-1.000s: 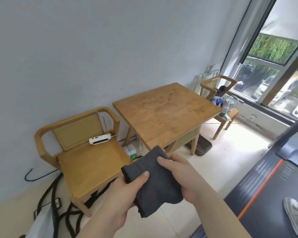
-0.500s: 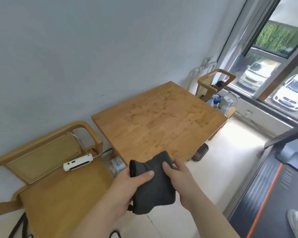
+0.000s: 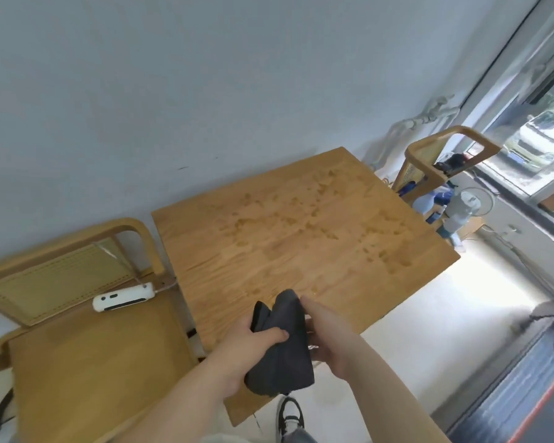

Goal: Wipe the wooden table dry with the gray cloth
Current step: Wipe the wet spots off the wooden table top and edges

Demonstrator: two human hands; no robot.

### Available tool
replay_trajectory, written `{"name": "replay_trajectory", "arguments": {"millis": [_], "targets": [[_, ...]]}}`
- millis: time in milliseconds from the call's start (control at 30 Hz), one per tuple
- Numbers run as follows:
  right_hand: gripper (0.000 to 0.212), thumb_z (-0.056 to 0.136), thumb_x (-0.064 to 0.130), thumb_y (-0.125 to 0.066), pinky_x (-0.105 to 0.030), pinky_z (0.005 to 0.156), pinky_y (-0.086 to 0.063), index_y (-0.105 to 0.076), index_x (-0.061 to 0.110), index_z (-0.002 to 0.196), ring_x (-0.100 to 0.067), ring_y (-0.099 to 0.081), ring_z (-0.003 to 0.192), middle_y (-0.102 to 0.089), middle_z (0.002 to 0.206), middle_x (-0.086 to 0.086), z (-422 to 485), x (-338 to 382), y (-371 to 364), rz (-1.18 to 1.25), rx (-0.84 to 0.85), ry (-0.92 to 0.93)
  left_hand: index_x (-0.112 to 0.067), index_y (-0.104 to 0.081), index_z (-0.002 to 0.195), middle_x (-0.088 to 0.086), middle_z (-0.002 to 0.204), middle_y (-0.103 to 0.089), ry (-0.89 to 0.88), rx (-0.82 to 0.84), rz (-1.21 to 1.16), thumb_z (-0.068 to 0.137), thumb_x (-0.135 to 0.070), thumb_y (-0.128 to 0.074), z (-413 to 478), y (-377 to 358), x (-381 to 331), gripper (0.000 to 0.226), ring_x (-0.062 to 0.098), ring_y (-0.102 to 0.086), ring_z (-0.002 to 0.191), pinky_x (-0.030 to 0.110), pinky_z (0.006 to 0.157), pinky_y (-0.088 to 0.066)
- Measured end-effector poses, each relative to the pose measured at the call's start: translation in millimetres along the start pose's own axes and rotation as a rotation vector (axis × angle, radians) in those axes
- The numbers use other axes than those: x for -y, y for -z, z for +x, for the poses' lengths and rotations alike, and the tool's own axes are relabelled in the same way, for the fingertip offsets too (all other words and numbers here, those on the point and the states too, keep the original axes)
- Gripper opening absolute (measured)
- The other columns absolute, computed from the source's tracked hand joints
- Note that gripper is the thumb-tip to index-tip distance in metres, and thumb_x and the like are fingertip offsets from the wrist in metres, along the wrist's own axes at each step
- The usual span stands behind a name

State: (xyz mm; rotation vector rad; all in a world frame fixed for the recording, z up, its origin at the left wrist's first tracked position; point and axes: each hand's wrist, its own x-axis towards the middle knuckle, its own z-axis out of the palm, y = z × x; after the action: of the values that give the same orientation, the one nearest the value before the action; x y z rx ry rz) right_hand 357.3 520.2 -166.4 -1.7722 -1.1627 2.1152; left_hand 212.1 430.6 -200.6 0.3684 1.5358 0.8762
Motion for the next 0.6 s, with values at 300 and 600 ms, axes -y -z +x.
{"name": "replay_trajectory", "arguments": {"millis": [300, 600], "targets": [[0.044, 0.095, 0.048, -0.05, -0.044, 0.1, -0.052, -0.057, 0.022, 0.13, -0.03, -0.062, 0.108, -0.053, 0.133, -0.012, 136, -21, 69, -0.816, -0.233, 0.084, -0.016, -0.057, 0.094, 0.004, 0.107, -0.059, -0.106, -0.603, 0.452, 0.076, -0.035, -0.073, 41, 16, 26, 0.03, 0.021, -0.063, 0.085, 0.046, 0.078, -0.059], [0.092, 0.076, 0.063, -0.073, -0.046, 0.116, -0.032, -0.036, 0.022, 0.149, -0.037, -0.023, 0.144, -0.027, 0.155, -0.01, 154, -38, 83, -1.214, -0.202, 0.137, -0.035, -0.063, 0.116, 0.001, 0.146, -0.042, -0.267, -0.488, 1.214, 0.084, -0.047, -0.071, 83, -49, 105, 0.035, 0.029, -0.038, 0.125, 0.047, 0.1, -0.044]]}}
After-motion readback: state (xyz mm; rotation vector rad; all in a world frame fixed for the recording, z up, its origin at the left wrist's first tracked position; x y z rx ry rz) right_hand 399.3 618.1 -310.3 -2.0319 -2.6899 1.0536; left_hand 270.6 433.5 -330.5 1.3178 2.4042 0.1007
